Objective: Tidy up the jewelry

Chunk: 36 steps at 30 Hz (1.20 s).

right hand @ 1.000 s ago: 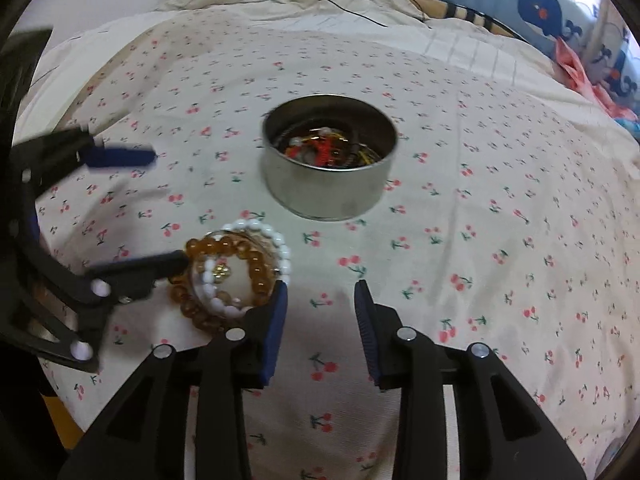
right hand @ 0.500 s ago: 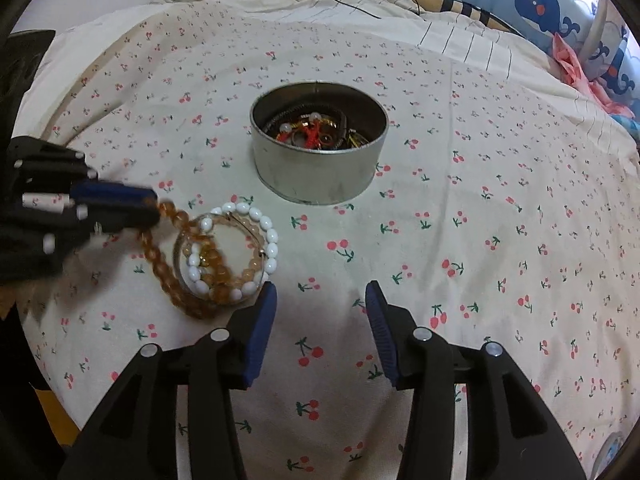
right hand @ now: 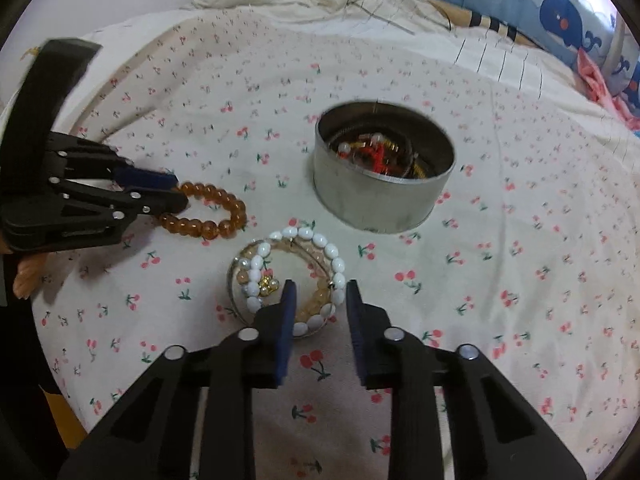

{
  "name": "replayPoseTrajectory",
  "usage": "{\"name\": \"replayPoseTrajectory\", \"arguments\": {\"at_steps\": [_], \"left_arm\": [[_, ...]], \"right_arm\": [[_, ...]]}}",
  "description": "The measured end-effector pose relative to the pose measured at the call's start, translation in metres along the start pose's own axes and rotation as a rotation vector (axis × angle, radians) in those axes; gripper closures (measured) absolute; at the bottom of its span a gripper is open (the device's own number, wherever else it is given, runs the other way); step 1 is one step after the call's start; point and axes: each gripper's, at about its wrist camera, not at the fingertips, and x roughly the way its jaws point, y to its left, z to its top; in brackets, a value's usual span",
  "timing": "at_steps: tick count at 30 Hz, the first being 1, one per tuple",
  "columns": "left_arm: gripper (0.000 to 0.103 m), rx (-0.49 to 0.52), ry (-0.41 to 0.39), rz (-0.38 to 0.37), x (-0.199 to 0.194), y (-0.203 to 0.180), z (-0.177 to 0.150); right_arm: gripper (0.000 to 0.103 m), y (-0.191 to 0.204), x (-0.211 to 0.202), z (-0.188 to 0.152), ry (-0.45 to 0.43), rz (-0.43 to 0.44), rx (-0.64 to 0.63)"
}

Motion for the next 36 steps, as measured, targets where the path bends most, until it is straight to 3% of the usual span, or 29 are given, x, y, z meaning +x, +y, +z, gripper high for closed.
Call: {"name": "replayPoseTrajectory", "arguments": {"at_steps": [1, 3, 10, 16, 20, 22, 23, 25, 26, 30, 32, 36], "left_arm": [[0.062, -0.007, 0.000, 0.007, 0.000, 0.002, 0.001], [0.054, -0.027, -0.004, 0.006, -0.001, 0.005, 0.002], [0.044, -0.040, 0.005, 0.025, 0.003, 0.006, 0.002], [0.034, -0.042, 0.007, 0.041, 0.007, 0.005, 0.002], [0.031, -0.044, 0.006, 0.042, 0.007, 0.005, 0.000], [0.030, -0.039, 0.005, 0.043, 0.007, 0.004, -0.001], [0.030, -0.035, 0.005, 0.043, 0.006, 0.003, -0.001], [0.030, -0.038, 0.006, 0.039, 0.006, 0.003, -0.002], [0.030, -0.041, 0.005, 0.038, 0.006, 0.004, -0.002], [0.029, -0.037, 0.006, 0.040, 0.007, 0.003, -0.002], [0.028, -0.036, 0.007, 0.040, 0.007, 0.002, -0.002], [0.027, -0.038, 0.008, 0.039, 0.009, 0.002, -0.002]], "right_arm": [[0.087, 0.000, 0.002, 0.000, 0.000, -0.002, 0.001], [0.100, 0.000, -0.001, 0.000, -0.012, -0.008, 0.006], [0.102, -0.013, -0.036, 0.002, -0.102, 0.009, 0.047], [0.101, -0.020, -0.028, -0.004, -0.059, 0.059, 0.076], [0.101, -0.003, -0.014, -0.001, -0.032, 0.029, 0.025], [0.078, 0.001, -0.009, 0.000, -0.026, 0.020, 0.014], [0.048, 0.001, -0.009, 0.000, -0.038, 0.014, 0.019], [0.045, 0.001, -0.011, 0.001, -0.064, 0.006, 0.016], [0.046, 0.000, -0.010, 0.001, -0.061, 0.006, 0.017], [0.065, -0.007, -0.003, 0.003, -0.047, 0.008, 0.039], [0.069, -0.006, 0.003, 0.003, -0.032, 0.012, 0.033], [0.096, 0.001, 0.004, 0.002, -0.025, -0.018, -0.009]]}}
